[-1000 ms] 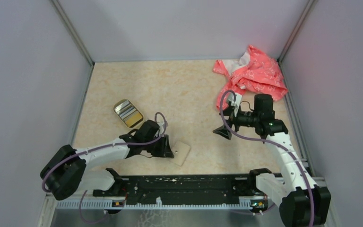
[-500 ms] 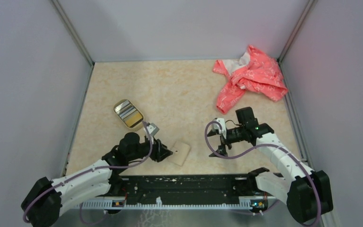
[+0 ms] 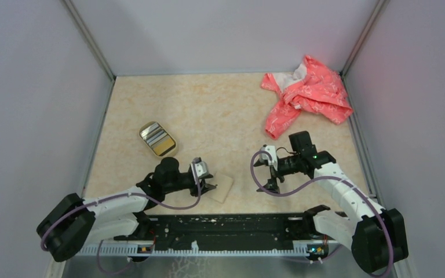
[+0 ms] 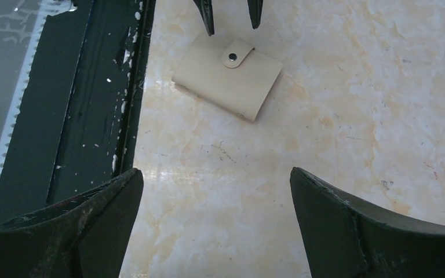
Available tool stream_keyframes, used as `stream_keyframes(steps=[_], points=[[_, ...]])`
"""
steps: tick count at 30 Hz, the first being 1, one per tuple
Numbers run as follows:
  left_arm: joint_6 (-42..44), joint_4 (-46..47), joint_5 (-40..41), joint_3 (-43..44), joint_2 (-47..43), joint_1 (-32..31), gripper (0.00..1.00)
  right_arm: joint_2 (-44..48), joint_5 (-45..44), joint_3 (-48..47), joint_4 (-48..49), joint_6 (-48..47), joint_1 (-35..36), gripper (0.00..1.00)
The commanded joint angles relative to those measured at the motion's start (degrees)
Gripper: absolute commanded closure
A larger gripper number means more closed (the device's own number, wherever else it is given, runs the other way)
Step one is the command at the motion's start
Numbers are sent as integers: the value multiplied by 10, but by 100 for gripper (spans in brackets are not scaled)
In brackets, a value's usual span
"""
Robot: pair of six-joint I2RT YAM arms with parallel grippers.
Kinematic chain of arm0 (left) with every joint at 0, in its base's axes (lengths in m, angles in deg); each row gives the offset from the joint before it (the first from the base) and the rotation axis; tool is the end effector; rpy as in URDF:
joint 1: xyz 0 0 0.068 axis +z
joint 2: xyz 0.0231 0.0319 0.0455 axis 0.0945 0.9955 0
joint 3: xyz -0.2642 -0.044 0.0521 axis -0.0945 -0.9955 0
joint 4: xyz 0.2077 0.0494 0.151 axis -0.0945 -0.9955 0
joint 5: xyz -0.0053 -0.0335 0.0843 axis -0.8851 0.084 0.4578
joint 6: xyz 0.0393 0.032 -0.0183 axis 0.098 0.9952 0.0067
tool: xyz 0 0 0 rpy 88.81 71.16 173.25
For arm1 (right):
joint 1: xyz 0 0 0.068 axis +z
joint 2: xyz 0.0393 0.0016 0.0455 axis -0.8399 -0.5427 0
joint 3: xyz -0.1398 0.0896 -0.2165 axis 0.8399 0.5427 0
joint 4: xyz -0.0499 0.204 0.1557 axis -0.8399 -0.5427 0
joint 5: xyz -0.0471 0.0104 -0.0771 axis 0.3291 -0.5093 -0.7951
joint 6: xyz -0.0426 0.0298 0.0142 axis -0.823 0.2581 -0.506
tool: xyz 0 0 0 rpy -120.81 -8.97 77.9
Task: Put the credit cards into the card holder
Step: Open the card holder at the center of the board.
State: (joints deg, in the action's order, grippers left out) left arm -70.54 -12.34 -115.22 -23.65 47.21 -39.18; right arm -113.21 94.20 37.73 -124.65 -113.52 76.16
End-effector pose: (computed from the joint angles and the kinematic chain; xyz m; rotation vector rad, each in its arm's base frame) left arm 0.1250 -0.1447 0.1604 1.1854 1.5839 -0.8176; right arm 0.1579 0.0873 0.2203 -1.5795 1.4555 0.9804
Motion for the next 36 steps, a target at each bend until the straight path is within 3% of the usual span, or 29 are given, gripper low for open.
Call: stream_keyframes(steps=[1,5,10,16,23,36], points=[[85,-2,-72,48,58,-4,48,10,11,-18,8,-15,6,4],[113,-68,-74,101,69,-26,49,13,8,-19,8,-15,6,4],[204,-254,-12,190,14,-71,49,19,7,-20,8,-15,6,4],[314,-360,75,183,53,-97,44,27,1,-19,9,-16,7,4],[340,-372,130,185,129,-106,44,26,4,-18,9,-15,6,4],[360,-307,111,189,109,-97,46,24,4,-17,11,-15,6,3]])
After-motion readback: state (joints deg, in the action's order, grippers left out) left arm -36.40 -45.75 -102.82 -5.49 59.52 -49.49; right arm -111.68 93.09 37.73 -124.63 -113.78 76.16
